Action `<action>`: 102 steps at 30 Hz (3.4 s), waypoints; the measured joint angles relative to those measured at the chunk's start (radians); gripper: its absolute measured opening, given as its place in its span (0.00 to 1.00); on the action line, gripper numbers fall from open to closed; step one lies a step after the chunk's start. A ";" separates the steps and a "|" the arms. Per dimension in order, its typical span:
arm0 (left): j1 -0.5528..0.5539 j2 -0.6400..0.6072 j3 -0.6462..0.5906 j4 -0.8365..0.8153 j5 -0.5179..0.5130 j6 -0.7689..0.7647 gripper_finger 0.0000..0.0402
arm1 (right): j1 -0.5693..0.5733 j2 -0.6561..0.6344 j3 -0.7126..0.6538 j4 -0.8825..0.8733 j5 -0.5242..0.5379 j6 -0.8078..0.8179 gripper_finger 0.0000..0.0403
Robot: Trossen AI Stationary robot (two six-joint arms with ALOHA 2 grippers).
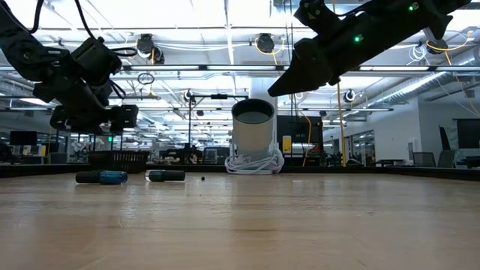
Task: Pick & Place Nail Polish
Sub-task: Put the dark green nail polish bottle into the black bin
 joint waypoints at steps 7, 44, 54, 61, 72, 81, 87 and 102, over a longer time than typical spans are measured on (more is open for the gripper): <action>-0.006 0.000 0.000 0.005 0.006 -0.001 0.66 | -0.001 0.000 -0.001 0.087 -0.115 0.001 0.52; -0.124 0.000 0.002 0.360 0.511 0.293 0.64 | -0.287 0.654 0.507 0.078 -0.702 -0.010 0.52; -0.126 0.000 0.003 0.368 0.521 0.289 0.64 | -0.308 0.645 0.507 0.104 -0.703 -0.114 0.52; -0.125 0.000 0.003 0.376 0.520 0.282 0.64 | -0.340 0.645 0.512 0.118 -0.701 -0.030 0.52; -0.125 0.000 0.003 0.376 0.520 0.272 0.64 | -0.296 0.645 0.512 0.174 -0.669 0.019 0.52; -0.125 0.000 0.003 0.376 0.517 0.257 0.64 | -0.297 0.656 0.511 0.182 -0.622 0.019 0.52; -0.124 0.000 0.003 0.356 0.578 0.258 0.64 | -0.296 0.656 0.511 0.169 -0.649 0.019 0.52; -0.276 0.000 0.003 0.079 0.991 0.578 0.64 | -0.253 0.366 0.510 -0.186 -0.653 0.017 0.52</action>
